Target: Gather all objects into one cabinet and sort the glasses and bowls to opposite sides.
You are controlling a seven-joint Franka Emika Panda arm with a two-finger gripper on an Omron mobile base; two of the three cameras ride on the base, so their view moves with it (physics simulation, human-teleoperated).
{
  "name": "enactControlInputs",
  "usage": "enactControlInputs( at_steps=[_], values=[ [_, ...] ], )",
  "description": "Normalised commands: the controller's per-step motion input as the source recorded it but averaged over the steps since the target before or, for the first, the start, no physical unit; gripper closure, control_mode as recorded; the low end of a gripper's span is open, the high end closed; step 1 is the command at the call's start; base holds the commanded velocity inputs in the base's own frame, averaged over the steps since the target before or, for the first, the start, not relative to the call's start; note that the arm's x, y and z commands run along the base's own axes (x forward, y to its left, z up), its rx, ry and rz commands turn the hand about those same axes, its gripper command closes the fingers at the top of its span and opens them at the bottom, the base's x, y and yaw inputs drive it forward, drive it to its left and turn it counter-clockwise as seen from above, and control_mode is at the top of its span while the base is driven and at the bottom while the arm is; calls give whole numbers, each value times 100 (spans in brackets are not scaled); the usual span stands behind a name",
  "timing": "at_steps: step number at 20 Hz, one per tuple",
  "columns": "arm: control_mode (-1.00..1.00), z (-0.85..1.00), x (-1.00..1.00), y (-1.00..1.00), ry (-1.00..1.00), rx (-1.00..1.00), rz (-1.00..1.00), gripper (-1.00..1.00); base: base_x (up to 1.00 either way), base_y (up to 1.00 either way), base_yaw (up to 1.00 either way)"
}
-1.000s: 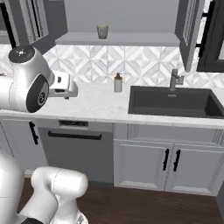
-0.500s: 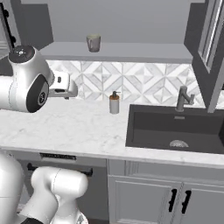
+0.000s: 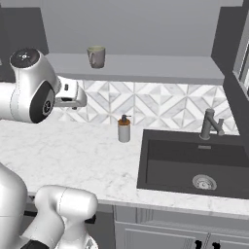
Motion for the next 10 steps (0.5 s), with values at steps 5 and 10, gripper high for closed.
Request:
enactControlInputs(
  at_steps=[5, 10],
  values=[
    [-100, 5, 23, 0, -2, 0, -1, -100, 17, 0, 0],
    [-100, 12, 49, -1, -9, 0, -20, -100, 0, 0, 0]
  ],
)
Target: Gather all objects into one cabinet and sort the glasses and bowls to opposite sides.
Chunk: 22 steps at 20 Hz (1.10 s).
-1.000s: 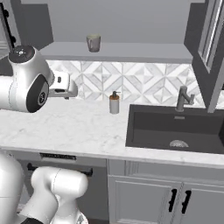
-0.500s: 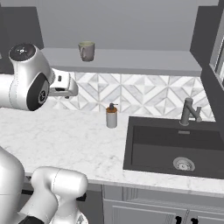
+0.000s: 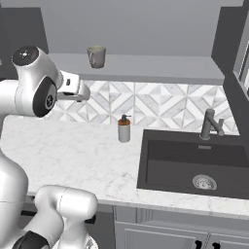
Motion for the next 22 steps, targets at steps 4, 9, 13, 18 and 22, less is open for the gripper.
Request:
enactControlInputs(
  at_steps=[4, 9, 13, 18, 22],
  values=[
    [-100, 12, -1, -22, -9, 0, -6, -100, 0, 0, 0],
    [-100, 27, 27, -13, -29, 0, 0, -100, 0, 0, 0],
    [-100, 30, 53, 0, -24, 0, 0, -100, 0, 0, 0],
    [-100, 38, 71, 0, 0, 1, 0, -100, 0, 0, 0],
    [-100, 40, 48, 0, 14, 0, 0, -100, 0, 0, 0]
  ],
)
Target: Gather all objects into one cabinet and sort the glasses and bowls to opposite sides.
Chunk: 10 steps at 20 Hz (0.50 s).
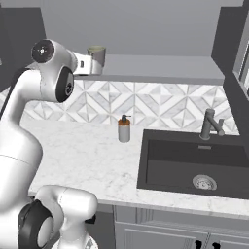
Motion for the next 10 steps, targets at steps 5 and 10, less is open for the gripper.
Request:
enactControlInputs(
  at_steps=[5, 10],
  values=[
    [-100, 4, 45, 0, 8, 0, -1, -100, 0, 0, 0],
    [-100, 0, 37, 0, 0, 0, 0, -100, 0, 0, 0]
  ],
)
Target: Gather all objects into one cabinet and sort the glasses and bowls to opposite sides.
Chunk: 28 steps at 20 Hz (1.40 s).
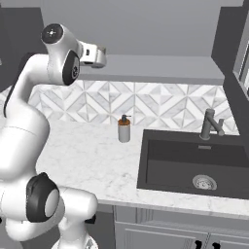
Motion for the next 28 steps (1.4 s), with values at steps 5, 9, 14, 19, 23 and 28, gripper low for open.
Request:
enactControlInputs(
  at_steps=[5, 9, 14, 19, 23, 28],
  values=[
    [-100, -2, 33, 2, 0, 0, 0, -100, 0, 0, 0],
    [-100, -2, 23, 8, 0, 0, 0, -100, 0, 0, 0],
    [-100, 0, 22, 6, 0, 0, -2, -100, 0, 0, 0],
    [-100, 0, 29, 0, 0, 0, -5, -100, 0, 0, 0],
    [-100, -2, 23, 0, 0, 0, -4, -100, 0, 0, 0],
    [-100, -3, 20, 0, 0, 0, -2, -100, 0, 0, 0]
  ],
)
